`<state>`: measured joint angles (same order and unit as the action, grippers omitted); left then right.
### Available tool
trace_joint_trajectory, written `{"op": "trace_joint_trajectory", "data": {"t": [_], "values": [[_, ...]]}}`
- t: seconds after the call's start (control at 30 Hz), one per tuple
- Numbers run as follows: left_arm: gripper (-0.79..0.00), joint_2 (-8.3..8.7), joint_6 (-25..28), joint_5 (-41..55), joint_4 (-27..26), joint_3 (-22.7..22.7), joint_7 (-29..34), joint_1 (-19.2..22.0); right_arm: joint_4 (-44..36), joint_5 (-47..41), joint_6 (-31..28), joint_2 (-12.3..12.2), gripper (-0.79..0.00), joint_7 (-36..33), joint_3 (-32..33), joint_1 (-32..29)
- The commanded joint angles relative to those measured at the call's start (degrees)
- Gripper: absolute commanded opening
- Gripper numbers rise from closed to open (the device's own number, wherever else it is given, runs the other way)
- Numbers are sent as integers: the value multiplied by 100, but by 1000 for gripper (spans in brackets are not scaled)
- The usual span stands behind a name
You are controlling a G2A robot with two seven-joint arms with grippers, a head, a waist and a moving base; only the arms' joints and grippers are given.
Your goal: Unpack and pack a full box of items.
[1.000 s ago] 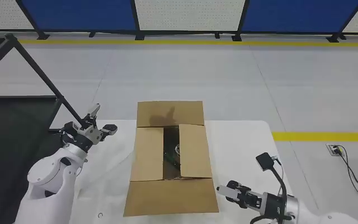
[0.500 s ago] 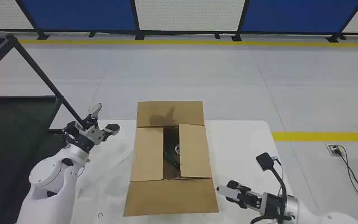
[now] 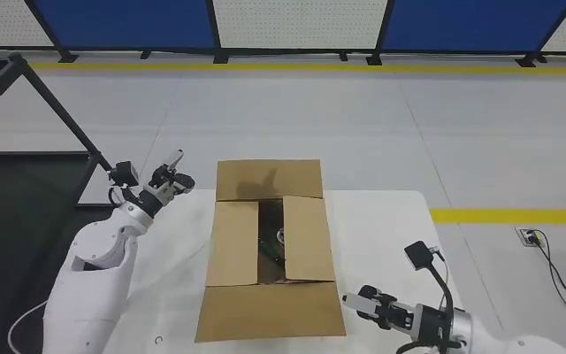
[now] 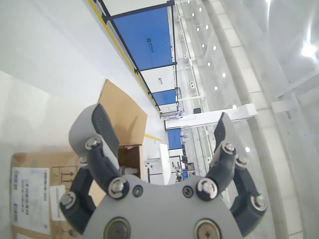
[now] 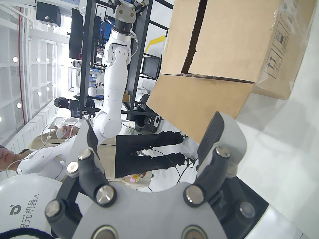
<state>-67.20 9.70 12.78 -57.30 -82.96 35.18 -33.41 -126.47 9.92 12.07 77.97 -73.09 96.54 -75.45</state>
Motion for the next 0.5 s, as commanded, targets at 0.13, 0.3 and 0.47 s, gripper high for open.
{"op": "trace_joint_trajectory", "data": {"t": [0.13,0.3,0.47], "values": [[0,-98,587,-363,1081,481,126,656,0,0,0,0,0,0,0,0],[0,-220,962,-353,1882,819,338,1088,0,0,0,0,0,0,0,0],[0,-367,1284,-404,2644,1129,396,1481,0,-10,-49,-6,0,132,-37,-60]]}}
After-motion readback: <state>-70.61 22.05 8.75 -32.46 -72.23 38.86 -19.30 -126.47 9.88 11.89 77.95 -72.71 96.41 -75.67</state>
